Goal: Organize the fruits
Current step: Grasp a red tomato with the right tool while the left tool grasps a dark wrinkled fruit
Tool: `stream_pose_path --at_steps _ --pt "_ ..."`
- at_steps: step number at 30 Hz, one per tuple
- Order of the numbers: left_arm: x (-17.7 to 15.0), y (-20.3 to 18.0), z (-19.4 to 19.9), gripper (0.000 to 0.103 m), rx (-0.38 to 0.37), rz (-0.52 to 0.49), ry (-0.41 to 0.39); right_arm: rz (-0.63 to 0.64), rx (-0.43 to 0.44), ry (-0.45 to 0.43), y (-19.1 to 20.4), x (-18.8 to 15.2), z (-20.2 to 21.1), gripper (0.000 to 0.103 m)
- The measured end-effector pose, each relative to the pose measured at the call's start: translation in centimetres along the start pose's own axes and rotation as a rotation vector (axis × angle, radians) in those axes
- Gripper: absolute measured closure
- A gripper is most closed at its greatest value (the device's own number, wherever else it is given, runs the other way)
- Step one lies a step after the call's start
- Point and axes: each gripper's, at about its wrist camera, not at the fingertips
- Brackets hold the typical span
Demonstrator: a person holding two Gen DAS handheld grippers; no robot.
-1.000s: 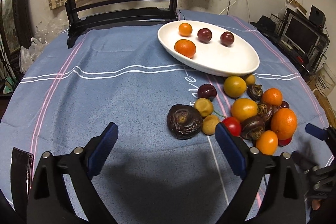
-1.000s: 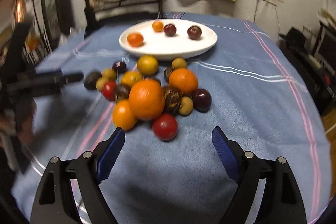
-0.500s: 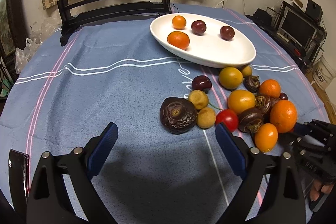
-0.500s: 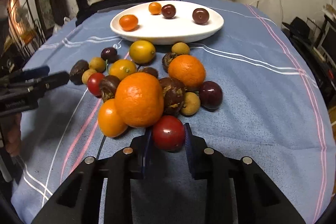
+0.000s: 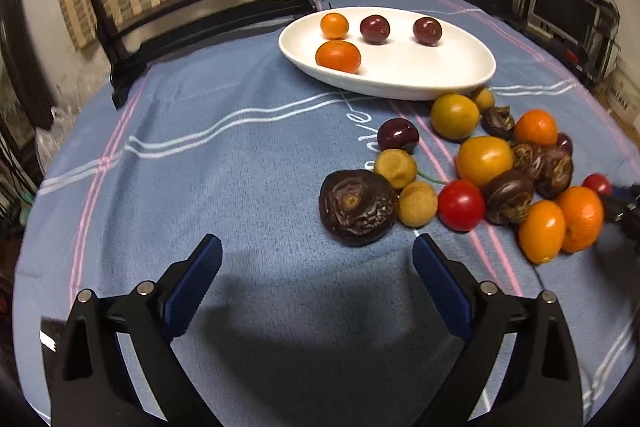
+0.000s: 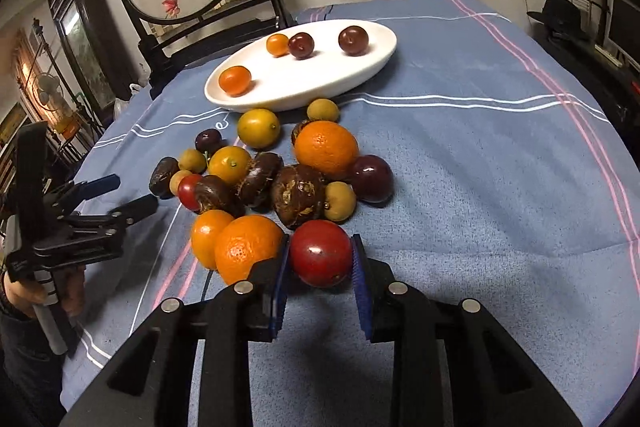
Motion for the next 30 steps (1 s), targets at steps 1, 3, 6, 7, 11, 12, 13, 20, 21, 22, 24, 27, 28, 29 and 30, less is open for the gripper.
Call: stream_pose_path --at_steps 1,3,6,7,11,12,13,20,21,22,24,27,28,29,30 --pt "0.0 -0.2 -0.2 0.016 0.001 -0.013 -0.004 0.001 -0.001 0.0 0.0 0.0 0.0 0.074" --pt "0.3 -0.6 -1.0 0.028 -0.015 -0.023 0.003 -0.001 0.0 0.0 0.0 0.0 0.0 0.074" --pt "0.7 -0.9 -1.9 0.051 -0.063 0.007 0.018 -0.012 0.007 0.003 -0.2 0.0 -0.1 0.074" --pt "0.8 -0.9 -1.9 0.059 -0.095 0.02 0.016 -0.021 0.012 0.004 -0.3 0.0 -0.1 0.074" --pt "0.6 -0.6 -1.4 0.059 -0.097 0.05 0.034 -0.054 0.029 -0.01 -0.9 0.0 0.1 0.074" --pt "0.6 -0.3 -1.2 0.059 -0.099 0.074 0.041 -0.059 0.029 -0.03 -1.0 0.1 0.4 0.074" --pt "0.7 0.1 -0.8 0.059 -0.104 0.105 0.042 -0.057 0.023 -0.046 -0.9 0.3 0.6 0.074" --pt "4.4 0.9 3.6 0.059 -0.162 0.224 -0.041 -0.024 0.027 -0.162 1.3 4.1 3.1 0.074" --pt "5.6 0.5 3.9 0.059 -0.169 0.217 -0.055 -0.019 0.03 -0.174 1.7 4.9 3.3 0.074" --pt "6.2 0.2 4.0 0.059 -0.172 0.215 -0.064 -0.005 0.023 -0.212 2.5 6.3 3.6 0.074" --pt "8.0 -0.2 3.6 0.059 -0.171 0.214 -0.081 0.009 0.012 -0.26 3.3 8.2 3.5 0.074" --pt "10.4 -1.1 2.0 0.059 -0.128 0.195 -0.111 -0.016 0.0 -0.286 3.7 11.3 1.3 0.074" --pt "10.9 -1.2 1.2 0.059 -0.103 0.181 -0.117 -0.022 -0.01 -0.282 3.5 11.9 0.5 0.074" --pt "11.4 -1.3 0.0 0.059 -0.08 0.175 -0.108 -0.027 -0.02 -0.273 3.3 12.4 -0.6 0.074" --pt "11.6 -1.4 -0.7 0.059 -0.071 0.177 -0.093 -0.035 -0.023 -0.255 2.9 12.8 -2.0 0.074"
Point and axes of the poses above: each gripper's, at about its wrist camera, not at the fingertips, and z roughly against the way its jaws point, y to its left, x to its top, and after that the axes turned 9 degrees about -y, right-handed
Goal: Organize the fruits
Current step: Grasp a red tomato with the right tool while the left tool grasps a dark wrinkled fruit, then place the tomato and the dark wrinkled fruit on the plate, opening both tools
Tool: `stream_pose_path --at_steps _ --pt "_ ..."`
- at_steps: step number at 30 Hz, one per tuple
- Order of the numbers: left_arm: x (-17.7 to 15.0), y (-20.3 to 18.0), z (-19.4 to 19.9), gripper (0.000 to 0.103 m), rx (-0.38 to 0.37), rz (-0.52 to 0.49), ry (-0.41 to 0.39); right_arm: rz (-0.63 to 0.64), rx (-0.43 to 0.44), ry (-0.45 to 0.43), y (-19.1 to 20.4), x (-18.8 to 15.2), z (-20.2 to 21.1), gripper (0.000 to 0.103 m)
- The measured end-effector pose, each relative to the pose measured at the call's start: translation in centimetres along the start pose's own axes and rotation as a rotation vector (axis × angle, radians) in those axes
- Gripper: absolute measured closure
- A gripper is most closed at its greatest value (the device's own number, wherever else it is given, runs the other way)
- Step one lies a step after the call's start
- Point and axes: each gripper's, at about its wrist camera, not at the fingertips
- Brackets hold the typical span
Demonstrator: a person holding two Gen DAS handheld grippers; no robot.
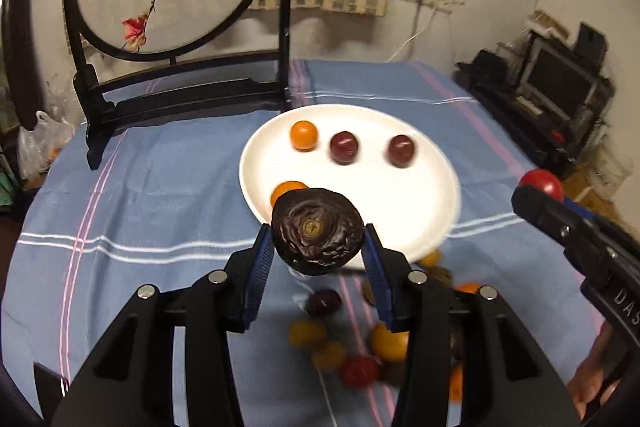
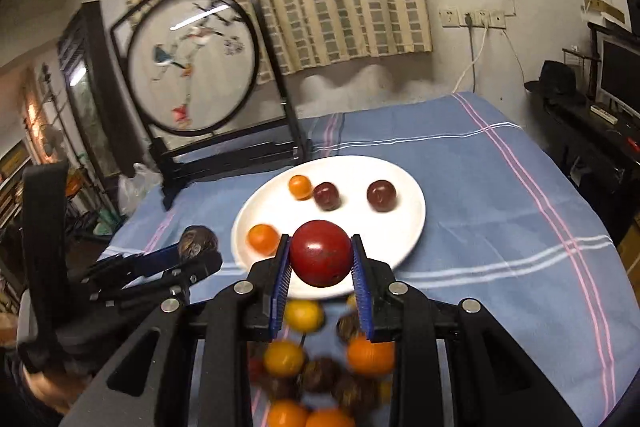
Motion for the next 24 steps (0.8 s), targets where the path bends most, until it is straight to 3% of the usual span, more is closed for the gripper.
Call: stream_pose_path --at_steps 4,10,12,13,14,15,24 --pt "0.0 0.0 -3.6 0.059 -0.017 0.026 0.074 -0.089 0.043 0.093 -1.8 -1.3 -4.2 0.074" --pt "-0.3 -1.5 -7.4 0.059 -0.055 0.005 0.123 -0.116 0.081 0.184 -2.9 -2.2 -6.3 0.073" --pt "-0.6 -1.9 -8.4 0.059 -0.055 -0.007 0.139 -0.153 0.095 0.183 -3.4 -2.4 -6.3 0.069" --pt "-0.7 -2.0 -8.7 0.058 -0.052 -0.011 0.145 -0.18 0.105 0.182 -3.8 -2.5 -6.3 0.062" --pt "-0.7 -2.0 -8.9 0.049 -0.047 -0.012 0.147 -0.197 0.105 0.176 -4.0 -2.6 -6.3 0.042" --pt "-0.7 -1.9 -8.8 0.035 -0.04 -0.005 0.147 -0.202 0.099 0.164 -4.1 -2.7 -6.3 0.034" --pt "-1.4 1.0 -2.9 0.017 -0.022 0.09 0.053 -0.14 0.081 0.122 -3.2 -2.2 -3.8 0.03"
Point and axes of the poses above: each gripper's, at about its wrist camera, not at the fingertips, and z roughly against the way its jaws point, y to its left, x to its top, and after that the axes turned 9 degrees about -y, right-handed
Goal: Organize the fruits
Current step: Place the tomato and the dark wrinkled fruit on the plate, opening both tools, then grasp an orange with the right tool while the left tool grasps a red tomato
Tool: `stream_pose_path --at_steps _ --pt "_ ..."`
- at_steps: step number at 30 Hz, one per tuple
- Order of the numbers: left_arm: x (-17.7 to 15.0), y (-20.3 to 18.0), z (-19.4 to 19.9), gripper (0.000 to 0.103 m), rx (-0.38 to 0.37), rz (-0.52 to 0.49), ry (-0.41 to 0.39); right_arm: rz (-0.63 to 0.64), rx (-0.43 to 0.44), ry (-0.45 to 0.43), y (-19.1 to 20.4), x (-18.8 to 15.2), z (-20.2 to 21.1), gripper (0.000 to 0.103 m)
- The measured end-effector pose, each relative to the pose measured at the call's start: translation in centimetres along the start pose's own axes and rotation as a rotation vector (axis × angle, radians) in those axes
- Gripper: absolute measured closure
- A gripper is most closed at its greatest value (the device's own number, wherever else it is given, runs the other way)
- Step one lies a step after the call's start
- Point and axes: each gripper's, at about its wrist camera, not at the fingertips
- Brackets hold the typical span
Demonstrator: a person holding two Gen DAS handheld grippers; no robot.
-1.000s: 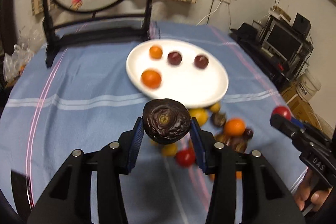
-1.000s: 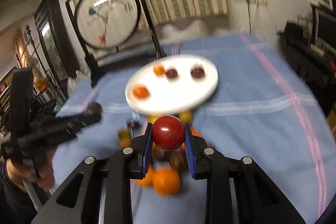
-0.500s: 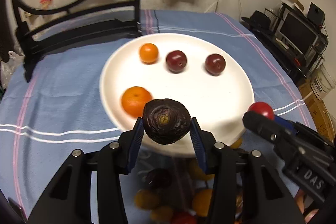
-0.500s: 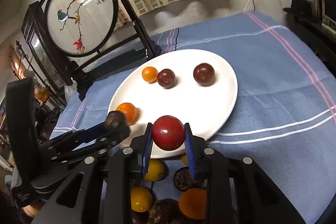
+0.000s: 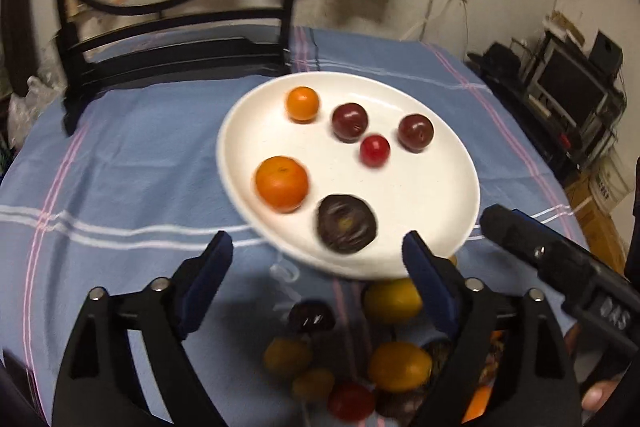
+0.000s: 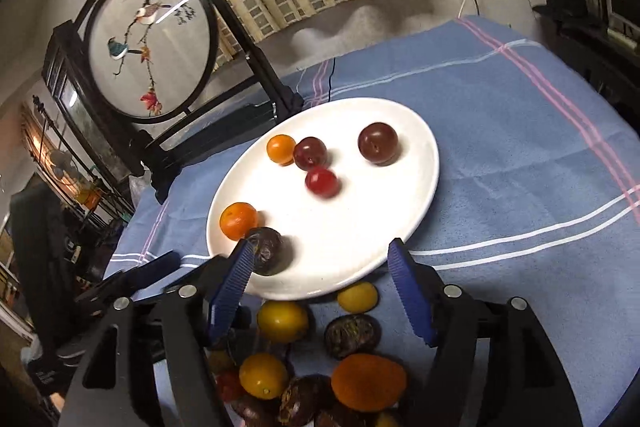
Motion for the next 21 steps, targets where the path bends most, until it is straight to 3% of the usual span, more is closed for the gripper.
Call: stream_pose_path --at_steps 7,13,16,21 --pt "-2.8 2.1 3.1 0.013 0.041 0.007 -0.009 0.082 -0.053 -0.034 0.8 -0.7 2.3 0.029" --pt "-5.6 3.4 3.8 0.013 0.055 0.004 0.014 0.205 -0.111 -0.047 2.1 -4.0 5.1 0.029" --pt "-6.6 3.9 3.8 0.013 0.069 -0.005 0.029 0.29 -0.151 -0.066 2.6 -6.1 6.7 0.023" --pt "-7.3 4.8 4.0 0.013 0.113 -0.027 0.023 0.306 -0.12 -0.028 2.3 -8.5 9.0 0.023"
Point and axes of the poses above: each gripper's, at about its wrist camera, not at the fingertips, and z roughly against the way its jaws point, y to its left, x to its top, and after that the axes turned 9 degrees about -y, right-handed
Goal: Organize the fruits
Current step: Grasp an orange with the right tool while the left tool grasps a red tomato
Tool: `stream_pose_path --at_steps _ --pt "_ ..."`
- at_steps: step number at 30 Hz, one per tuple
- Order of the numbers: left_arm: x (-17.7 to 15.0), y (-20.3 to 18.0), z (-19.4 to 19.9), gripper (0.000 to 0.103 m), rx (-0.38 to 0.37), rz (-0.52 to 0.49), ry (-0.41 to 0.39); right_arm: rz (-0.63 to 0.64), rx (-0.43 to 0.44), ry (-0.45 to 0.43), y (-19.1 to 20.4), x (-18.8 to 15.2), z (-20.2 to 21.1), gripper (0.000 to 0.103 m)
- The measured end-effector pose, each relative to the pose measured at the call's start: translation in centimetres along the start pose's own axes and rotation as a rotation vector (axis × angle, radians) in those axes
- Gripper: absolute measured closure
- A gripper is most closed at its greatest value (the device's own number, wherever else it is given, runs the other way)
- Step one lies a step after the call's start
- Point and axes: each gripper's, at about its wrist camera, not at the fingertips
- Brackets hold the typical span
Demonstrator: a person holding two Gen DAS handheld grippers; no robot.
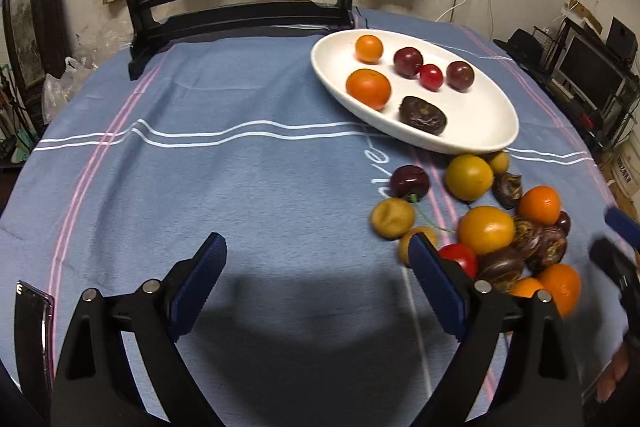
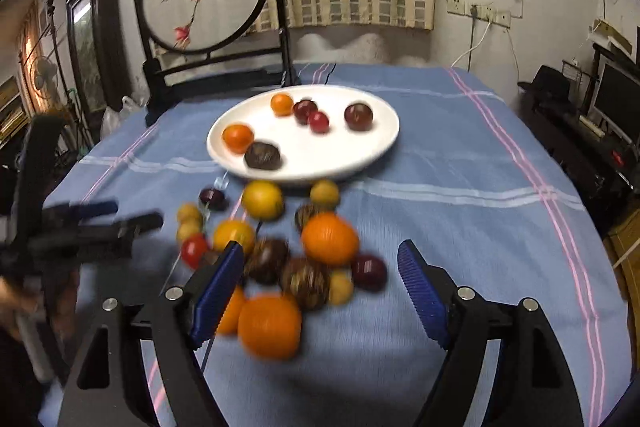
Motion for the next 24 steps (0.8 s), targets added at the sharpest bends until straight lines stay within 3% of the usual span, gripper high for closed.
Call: stream_pose_path --at_steps 4,10,14,17,20,24 --pt "0.0 0.2 -0.1 0.013 -0.008 0.014 0.006 0.033 0.037 0.057 0.8 -1.3 0.5 0.023" --pt "0.0 -0.1 0.3 0.013 -0.012 -0.007 -0.008 0.193 -0.018 0.162 3.3 -2.8 -1.2 0.024" --pt "-0.1 -0.2 0.3 0.013 -0.016 -0.008 0.002 0.293 -0.055 0.24 4.4 -3.0 -3.4 0.043" --pt "-0.1 -0.1 0.3 0.013 -0.02 -0.003 0.005 0.293 -0.002 0.249 4.7 -2.8 -3.9 0.061" --pt "-0.1 -0.2 0.4 0.013 -0.027 -0.006 0.009 0.24 0.028 0.235 4.1 -2.9 -3.6 0.061" --pt "-0.3 -0.8 0.4 0.013 -0.059 -0.019 0.025 0.077 0.125 0.231 1.8 -2.8 -3.0 0.061"
Point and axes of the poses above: each gripper's, at about its wrist camera, not at the fingertips, and z roughly against the way its jaws point, y to its left, x to its top, and after that the axes turned 9 degrees about -y, right-handed
